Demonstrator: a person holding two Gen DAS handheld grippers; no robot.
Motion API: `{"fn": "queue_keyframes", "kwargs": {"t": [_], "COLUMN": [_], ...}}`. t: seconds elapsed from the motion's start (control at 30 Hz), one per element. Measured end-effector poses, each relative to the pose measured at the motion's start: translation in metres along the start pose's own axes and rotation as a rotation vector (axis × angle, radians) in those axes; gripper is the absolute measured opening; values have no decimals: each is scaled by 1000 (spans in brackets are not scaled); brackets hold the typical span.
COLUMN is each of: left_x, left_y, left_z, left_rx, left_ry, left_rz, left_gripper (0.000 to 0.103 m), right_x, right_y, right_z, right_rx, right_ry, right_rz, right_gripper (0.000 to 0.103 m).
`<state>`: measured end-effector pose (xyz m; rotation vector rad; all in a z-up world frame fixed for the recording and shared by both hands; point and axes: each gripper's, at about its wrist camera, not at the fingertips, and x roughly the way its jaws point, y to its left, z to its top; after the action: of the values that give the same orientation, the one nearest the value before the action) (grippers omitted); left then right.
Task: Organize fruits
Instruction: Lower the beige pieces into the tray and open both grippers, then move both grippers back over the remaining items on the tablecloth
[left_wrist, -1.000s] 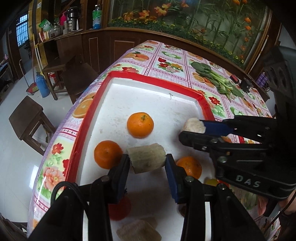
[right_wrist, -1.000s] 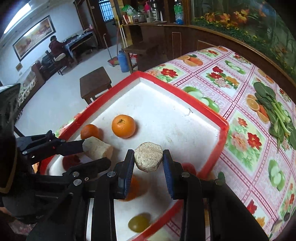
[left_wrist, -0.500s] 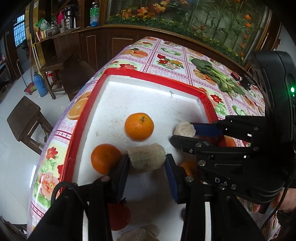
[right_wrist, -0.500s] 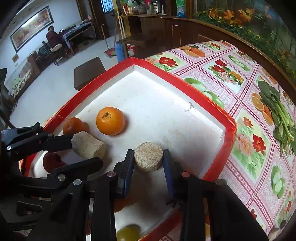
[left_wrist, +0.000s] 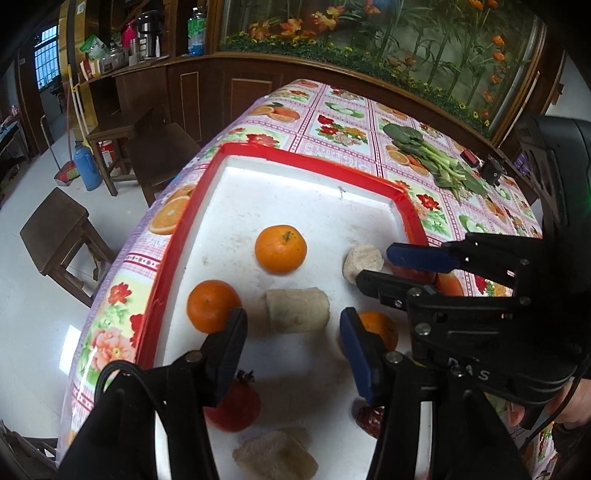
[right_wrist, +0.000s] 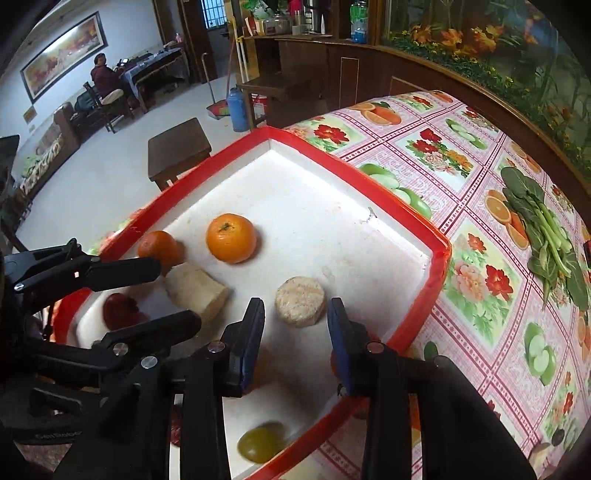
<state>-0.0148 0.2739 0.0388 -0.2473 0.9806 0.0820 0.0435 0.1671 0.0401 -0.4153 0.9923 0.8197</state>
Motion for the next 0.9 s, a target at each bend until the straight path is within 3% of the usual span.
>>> {"fn": "queue_keyframes", "kwargs": {"t": [0.43,0.5,0.63,0.9], "left_x": [-31,-35,-40,-45], "left_y": [-14,-21,-39,-90], "left_z": [-22,-25,-30,-38], "left_rx": [-24,-14,0,61], "left_ry": [-44,-50,-65,-87], "left_rz": [6,11,10,3], "left_gripper": [62,62,65,74], "right_x": [-51,-58,-71,-98], "right_y": [10,8,-9,-43], "right_z": [-25,-32,-54,-115], "right_rx": [-11,-6,38,95], "right_ry": [-51,-55,-60,-45], "right_rz": [-23,-42,-70,-113], "right_gripper": [40,45,67,70]}}
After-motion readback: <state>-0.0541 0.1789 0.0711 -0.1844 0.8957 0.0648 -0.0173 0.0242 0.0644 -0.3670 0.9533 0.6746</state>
